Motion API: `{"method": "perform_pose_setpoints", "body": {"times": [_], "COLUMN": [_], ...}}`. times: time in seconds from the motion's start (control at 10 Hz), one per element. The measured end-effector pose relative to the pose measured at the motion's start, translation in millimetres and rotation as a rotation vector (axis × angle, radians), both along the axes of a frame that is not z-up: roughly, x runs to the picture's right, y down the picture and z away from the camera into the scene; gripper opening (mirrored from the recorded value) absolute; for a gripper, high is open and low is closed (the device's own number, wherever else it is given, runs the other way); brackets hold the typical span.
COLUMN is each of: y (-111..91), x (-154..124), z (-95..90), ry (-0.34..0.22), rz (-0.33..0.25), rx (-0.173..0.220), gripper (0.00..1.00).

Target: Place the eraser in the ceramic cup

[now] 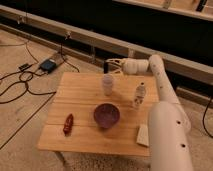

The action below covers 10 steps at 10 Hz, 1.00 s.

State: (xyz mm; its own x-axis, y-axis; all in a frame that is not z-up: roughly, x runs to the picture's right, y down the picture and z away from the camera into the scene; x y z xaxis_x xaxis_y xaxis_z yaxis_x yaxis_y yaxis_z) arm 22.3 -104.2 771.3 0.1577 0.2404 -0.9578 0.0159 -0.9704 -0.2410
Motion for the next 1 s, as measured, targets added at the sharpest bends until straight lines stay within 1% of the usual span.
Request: {"method": "perform_pose_setpoints", "body": {"times": [0.3, 0.6, 1.0], "y": [5, 8, 16], "x": [-9, -11, -14], "z": [-2.2, 0.3, 2.9], "ry": [-0.025, -0.032, -0.045], "rz": [-0.007, -0.014, -0.034], "rx": [-0.009, -0.017, -0.038], "gripper": [0.00, 0.00, 0.00]}}
